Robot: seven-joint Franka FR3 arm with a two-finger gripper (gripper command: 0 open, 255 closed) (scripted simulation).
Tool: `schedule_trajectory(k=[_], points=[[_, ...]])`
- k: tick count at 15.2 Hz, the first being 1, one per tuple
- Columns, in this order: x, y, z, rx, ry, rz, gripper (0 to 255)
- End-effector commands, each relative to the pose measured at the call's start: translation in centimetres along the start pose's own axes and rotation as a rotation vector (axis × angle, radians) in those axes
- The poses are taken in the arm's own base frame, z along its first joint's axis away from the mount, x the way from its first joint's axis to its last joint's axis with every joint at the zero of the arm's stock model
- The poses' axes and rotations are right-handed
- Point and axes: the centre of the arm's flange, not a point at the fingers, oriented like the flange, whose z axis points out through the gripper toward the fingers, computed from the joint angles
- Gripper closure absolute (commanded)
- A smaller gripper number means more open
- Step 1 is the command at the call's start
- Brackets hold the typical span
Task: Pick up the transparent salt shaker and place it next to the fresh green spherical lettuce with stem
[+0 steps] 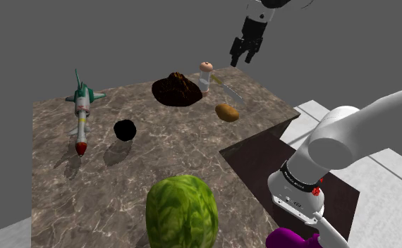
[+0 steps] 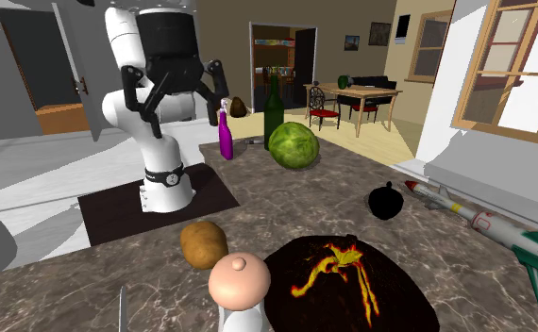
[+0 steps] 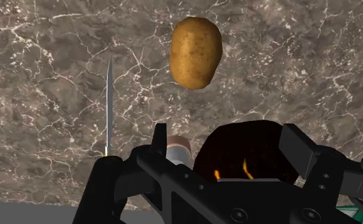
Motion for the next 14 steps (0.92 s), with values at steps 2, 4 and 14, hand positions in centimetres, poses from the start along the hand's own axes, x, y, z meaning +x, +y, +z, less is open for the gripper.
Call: schedule_trajectory(k=[2, 4, 14], points=[[3.6, 1.2, 1.7, 0.022, 0.012, 0.003, 0], [5.8, 2.0, 2.8, 0.038, 0.02, 0.005, 0], [17.0, 5.8, 8.3, 0.115, 0.057, 0.013, 0]])
